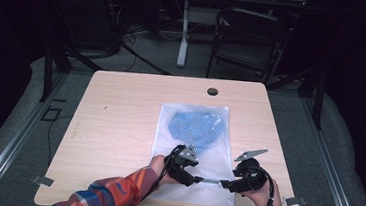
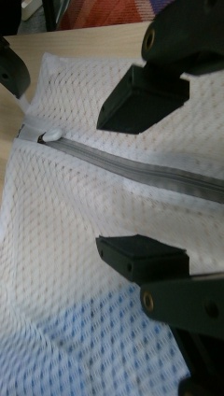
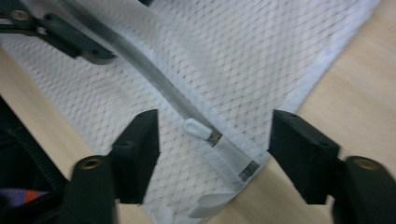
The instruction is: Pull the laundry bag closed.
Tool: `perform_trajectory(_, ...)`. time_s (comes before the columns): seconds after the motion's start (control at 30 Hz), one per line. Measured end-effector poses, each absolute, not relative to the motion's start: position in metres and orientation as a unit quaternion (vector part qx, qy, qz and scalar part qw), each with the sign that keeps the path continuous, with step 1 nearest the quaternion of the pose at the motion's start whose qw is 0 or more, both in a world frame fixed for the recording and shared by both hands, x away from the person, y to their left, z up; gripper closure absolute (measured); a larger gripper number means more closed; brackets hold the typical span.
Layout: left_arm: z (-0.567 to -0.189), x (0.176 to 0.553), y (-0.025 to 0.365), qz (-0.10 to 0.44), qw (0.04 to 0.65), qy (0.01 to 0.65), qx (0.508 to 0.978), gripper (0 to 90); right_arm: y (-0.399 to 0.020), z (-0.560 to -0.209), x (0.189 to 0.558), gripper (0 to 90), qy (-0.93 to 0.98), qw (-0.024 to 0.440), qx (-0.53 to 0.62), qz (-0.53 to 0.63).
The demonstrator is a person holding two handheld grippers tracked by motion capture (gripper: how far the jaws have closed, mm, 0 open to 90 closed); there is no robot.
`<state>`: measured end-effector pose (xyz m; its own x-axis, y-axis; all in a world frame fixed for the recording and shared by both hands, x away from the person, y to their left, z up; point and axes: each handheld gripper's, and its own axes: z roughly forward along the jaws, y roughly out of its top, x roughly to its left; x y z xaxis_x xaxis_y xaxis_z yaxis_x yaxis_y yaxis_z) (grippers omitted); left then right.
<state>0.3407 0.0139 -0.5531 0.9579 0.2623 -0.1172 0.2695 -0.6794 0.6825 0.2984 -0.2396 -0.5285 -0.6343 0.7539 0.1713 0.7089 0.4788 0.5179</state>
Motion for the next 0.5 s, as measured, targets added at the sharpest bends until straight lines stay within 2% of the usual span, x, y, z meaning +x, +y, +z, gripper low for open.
perform_trajectory(0.13,-0.543,0.346,0.03,-0.003,0.368,0.161,0.916,26.2,-0.243,-0.525,0.299,15.6,0.849,0.06,0.439,0.286)
perform_trajectory(0.37,-0.529,0.347,0.06,0.003,0.36,0.189,0.914,16.5,-0.251,-0.521,0.297,5.3,0.835,0.09,0.458,0.291)
perform_trajectory(0.5,-0.523,0.346,0.079,0.009,0.361,0.205,0.91,15.5,-0.258,-0.52,0.294,0.0,0.83,0.112,0.467,0.284)
